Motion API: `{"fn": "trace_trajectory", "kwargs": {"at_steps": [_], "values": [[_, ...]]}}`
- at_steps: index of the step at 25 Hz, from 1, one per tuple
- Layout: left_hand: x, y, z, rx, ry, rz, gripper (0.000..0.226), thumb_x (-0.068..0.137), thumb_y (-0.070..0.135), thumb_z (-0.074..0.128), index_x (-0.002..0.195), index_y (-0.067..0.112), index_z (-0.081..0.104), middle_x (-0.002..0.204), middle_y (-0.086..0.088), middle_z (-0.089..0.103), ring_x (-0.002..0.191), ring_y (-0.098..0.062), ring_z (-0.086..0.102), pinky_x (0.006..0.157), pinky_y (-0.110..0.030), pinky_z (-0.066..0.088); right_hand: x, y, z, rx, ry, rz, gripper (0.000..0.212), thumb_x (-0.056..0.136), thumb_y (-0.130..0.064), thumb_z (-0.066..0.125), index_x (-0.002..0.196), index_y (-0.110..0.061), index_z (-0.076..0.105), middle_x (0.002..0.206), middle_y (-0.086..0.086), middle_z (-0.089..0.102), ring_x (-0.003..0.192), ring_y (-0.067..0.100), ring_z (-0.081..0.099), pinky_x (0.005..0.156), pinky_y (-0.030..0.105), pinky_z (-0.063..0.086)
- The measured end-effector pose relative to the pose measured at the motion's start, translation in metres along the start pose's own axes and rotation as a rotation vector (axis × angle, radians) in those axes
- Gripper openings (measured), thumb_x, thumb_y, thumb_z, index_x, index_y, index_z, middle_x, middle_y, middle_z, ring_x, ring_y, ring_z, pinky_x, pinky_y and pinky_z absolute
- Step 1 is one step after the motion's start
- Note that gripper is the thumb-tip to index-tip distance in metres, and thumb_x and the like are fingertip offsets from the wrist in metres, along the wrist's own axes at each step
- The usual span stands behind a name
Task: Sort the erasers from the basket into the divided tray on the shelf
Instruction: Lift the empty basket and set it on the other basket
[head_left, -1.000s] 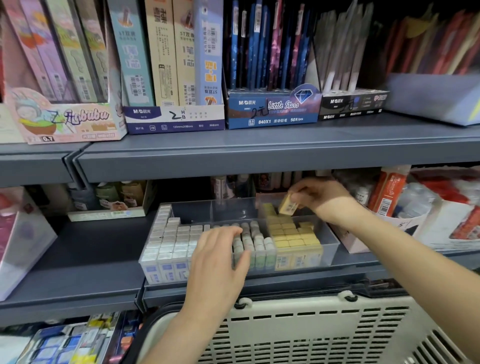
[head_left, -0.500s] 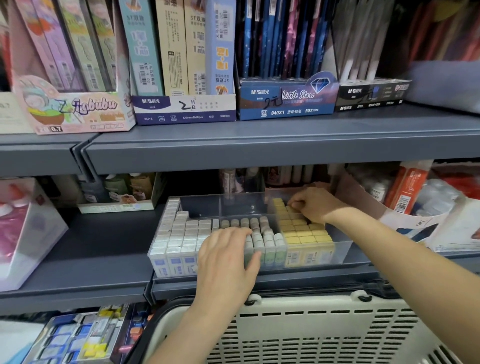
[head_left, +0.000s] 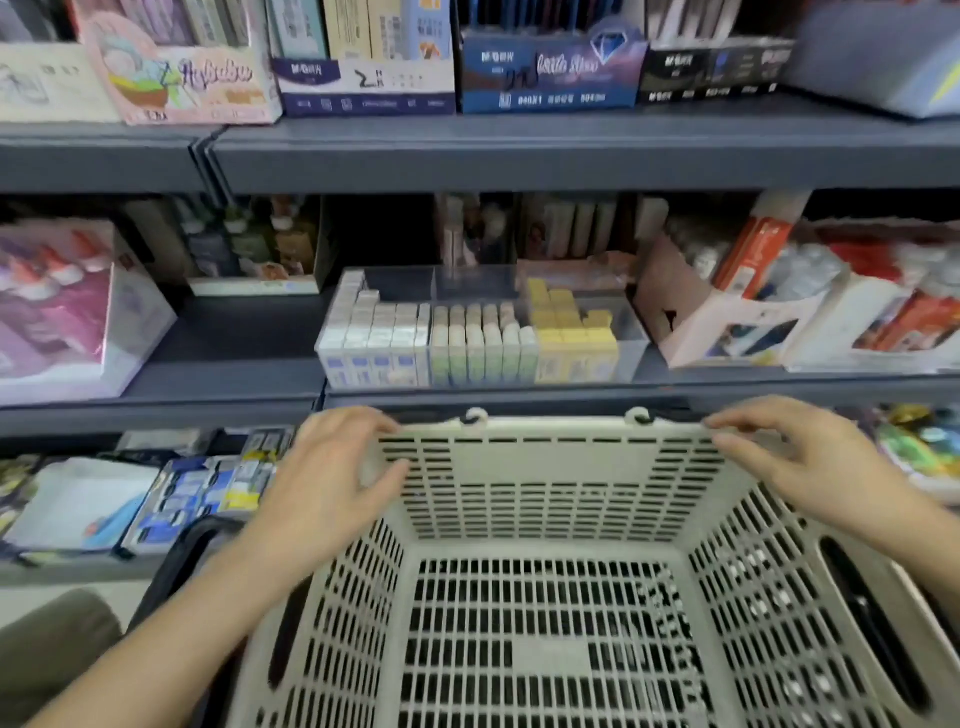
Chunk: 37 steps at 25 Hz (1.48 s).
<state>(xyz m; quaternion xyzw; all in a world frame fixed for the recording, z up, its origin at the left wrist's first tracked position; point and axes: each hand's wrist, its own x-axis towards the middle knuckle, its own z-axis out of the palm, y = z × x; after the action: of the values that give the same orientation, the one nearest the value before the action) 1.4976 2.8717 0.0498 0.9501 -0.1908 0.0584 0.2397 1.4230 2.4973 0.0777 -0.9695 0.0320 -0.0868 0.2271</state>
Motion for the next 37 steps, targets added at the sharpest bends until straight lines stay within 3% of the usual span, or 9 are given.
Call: {"fn": "trace_trajectory", "kwargs": {"at_steps": [4,6,9,12,20,23,28,32,37], "values": [[-0.05,-0.019,-0.009,0.09,-0.115,-0.242,0.06,0.082,0.029,0.066,0.133,0.008,0.043,0.135,-0.01,0.043,0.129,-0.025,0.033,0.108,-0.036,0.026,-0.053,0.048,-0.005,-0.223,0.151,0.218,0.035,0.075,-0.023,0.073,0.108,-0.01,0.066,0.096,0.022,0.062,0.098,0.039,0.055,0.085,0.051,0.048],[-0.069,-0.022,-0.005,0.035,-0.086,-0.296,0.065,0.083,0.024,0.066,0.136,0.005,0.035,0.136,-0.012,0.042,0.128,-0.027,0.036,0.106,-0.038,0.031,-0.08,0.062,0.0,-0.191,0.14,0.355,0.043,0.075,-0.031,0.072,0.112,-0.012,0.058,0.087,0.019,0.063,0.085,0.04,0.059,0.074,0.049,0.051],[-0.079,-0.029,-0.007,-0.186,-0.06,-0.502,0.047,0.085,0.021,0.063,0.126,0.011,0.044,0.109,-0.007,0.063,0.091,-0.024,0.065,0.075,-0.036,0.05,-0.109,0.059,0.008,0.048,0.03,0.519,0.021,0.08,-0.034,0.067,0.088,-0.024,0.051,0.061,-0.001,0.069,0.058,0.023,0.067,0.054,0.04,0.053],[-0.085,-0.037,-0.006,-0.481,-0.132,-0.631,0.013,0.089,0.012,0.056,0.101,0.012,0.052,0.06,-0.005,0.063,0.042,-0.014,0.056,0.045,-0.028,0.048,-0.116,0.052,0.009,0.235,0.009,0.578,0.012,0.087,-0.019,0.058,0.084,-0.023,0.048,0.053,0.004,0.066,0.039,0.018,0.059,0.045,0.036,0.048],[-0.077,-0.014,-0.064,-0.642,0.088,-0.479,0.015,0.08,0.0,0.049,0.079,0.015,0.049,0.053,-0.013,0.052,0.035,-0.018,0.043,0.038,-0.026,0.04,-0.104,0.036,-0.035,0.285,0.183,0.48,0.018,0.089,-0.009,0.055,0.079,-0.024,0.051,0.043,0.005,0.059,0.027,0.018,0.048,0.03,0.021,0.039],[-0.089,-0.009,-0.087,-0.686,0.099,-0.502,0.003,0.08,0.0,0.05,0.08,0.004,0.05,0.043,-0.009,0.048,0.032,-0.018,0.04,0.036,-0.019,0.037,-0.091,0.022,-0.056,0.305,0.194,0.442,0.009,0.073,-0.028,0.059,0.08,-0.027,0.056,0.049,0.01,0.062,0.03,0.025,0.05,0.035,0.027,0.045],[-0.111,-0.011,-0.138,-0.902,0.09,-0.446,0.006,0.083,0.004,0.052,0.087,0.0,0.053,0.045,-0.011,0.043,0.04,-0.021,0.039,0.042,-0.024,0.037,-0.073,-0.008,-0.101,0.231,0.192,0.339,0.029,0.056,-0.048,0.051,0.079,-0.032,0.059,0.05,0.009,0.065,0.035,0.024,0.058,0.033,0.022,0.044],[-0.119,-0.02,-0.188,-1.009,0.168,-0.386,0.004,0.084,-0.001,0.048,0.081,0.0,0.049,0.042,-0.009,0.04,0.036,-0.019,0.036,0.037,-0.023,0.034,-0.061,-0.067,-0.13,0.278,0.262,0.299,0.016,0.07,-0.029,0.054,0.083,-0.022,0.059,0.052,0.012,0.065,0.039,0.033,0.058,0.036,0.03,0.048],[-0.138,-0.065,-0.248,-0.983,0.308,-0.448,0.02,0.087,-0.004,0.041,0.068,-0.002,0.047,0.035,-0.008,0.037,0.027,-0.017,0.034,0.034,-0.016,0.033,-0.042,-0.172,-0.107,0.322,0.143,0.152,0.01,0.088,-0.001,0.048,0.084,-0.001,0.057,0.047,0.01,0.057,0.033,0.022,0.049,0.035,0.024,0.043]]}}
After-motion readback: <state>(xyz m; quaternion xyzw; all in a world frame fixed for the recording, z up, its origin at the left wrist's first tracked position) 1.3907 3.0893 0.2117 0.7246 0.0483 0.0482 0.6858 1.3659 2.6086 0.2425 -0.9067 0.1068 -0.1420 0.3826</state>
